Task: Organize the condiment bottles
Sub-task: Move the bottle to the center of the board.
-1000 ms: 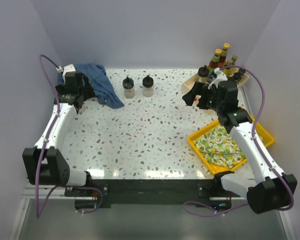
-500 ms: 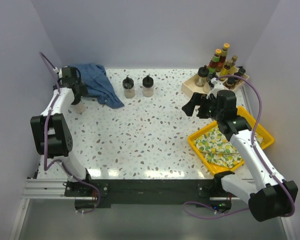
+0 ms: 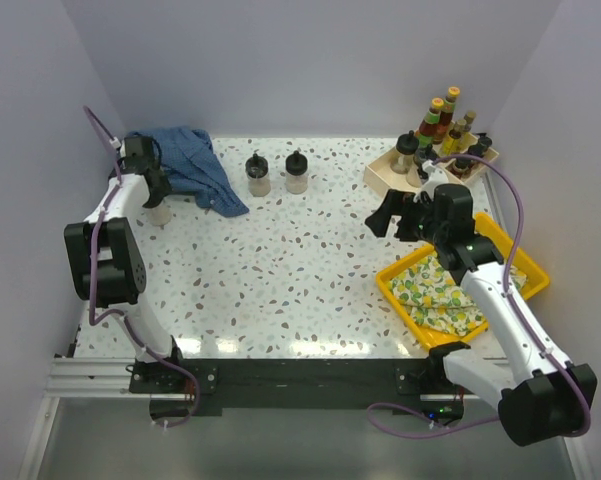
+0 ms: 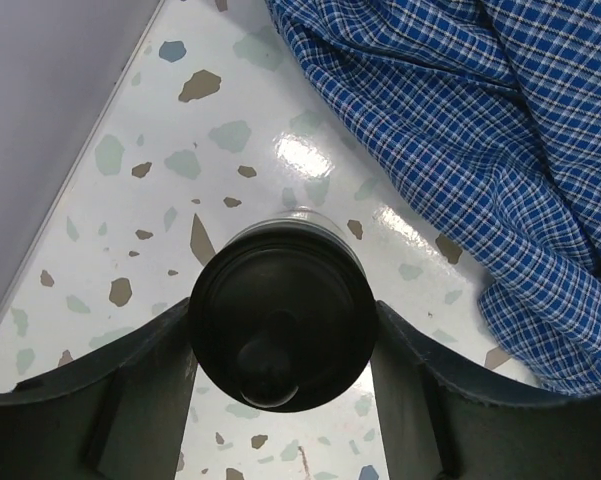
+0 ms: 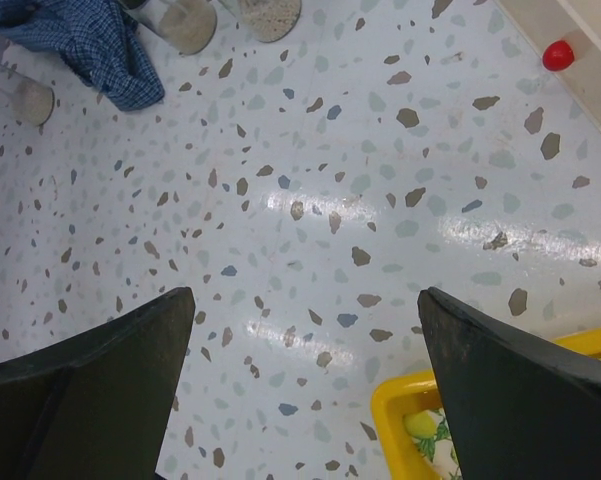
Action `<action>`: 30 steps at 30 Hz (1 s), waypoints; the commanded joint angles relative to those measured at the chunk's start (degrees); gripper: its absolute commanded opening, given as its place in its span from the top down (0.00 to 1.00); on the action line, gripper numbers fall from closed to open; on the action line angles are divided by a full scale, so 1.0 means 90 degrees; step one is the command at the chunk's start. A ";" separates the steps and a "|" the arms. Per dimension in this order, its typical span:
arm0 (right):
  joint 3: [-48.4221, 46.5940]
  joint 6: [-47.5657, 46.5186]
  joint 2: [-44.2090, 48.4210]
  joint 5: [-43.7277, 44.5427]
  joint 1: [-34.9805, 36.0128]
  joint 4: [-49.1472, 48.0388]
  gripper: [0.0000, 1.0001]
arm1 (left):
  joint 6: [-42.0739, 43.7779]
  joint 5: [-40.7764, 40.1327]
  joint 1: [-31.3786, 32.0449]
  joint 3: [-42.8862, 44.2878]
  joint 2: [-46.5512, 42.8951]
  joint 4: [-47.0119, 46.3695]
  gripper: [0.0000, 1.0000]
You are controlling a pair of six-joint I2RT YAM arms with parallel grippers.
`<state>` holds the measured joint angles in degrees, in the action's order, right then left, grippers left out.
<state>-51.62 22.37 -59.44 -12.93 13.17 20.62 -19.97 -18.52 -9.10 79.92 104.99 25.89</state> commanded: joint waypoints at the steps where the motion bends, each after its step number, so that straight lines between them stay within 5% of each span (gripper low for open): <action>1: -0.0319 -0.0122 0.0432 -0.0028 0.0012 0.0470 0.01 | 0.0363 0.0066 -0.0063 0.0066 -0.0190 -0.0201 0.57; 4: -0.0573 -0.0152 0.0618 0.0030 0.0011 0.0823 0.01 | 0.0266 0.0270 -0.0033 -0.0323 -0.0541 -0.0172 0.69; 11: -0.0448 0.0005 0.1096 -0.0038 0.0012 0.1244 0.01 | 0.0197 0.0983 0.0278 -0.1847 -0.2103 -0.0201 0.70; 21: -0.0202 -0.0269 0.1448 0.0255 0.0012 0.1810 0.01 | -0.0212 0.0955 0.3078 -0.3069 -0.4174 0.0014 0.73; 30: -0.0124 -0.0054 0.1663 0.0255 0.0021 0.1976 0.01 | -0.0975 0.0458 0.5188 -0.2718 -0.3532 -0.0074 0.75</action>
<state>-53.19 21.08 -45.87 -11.25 13.17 36.71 -25.28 -11.18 31.46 52.34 69.73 28.25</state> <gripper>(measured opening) 0.986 0.677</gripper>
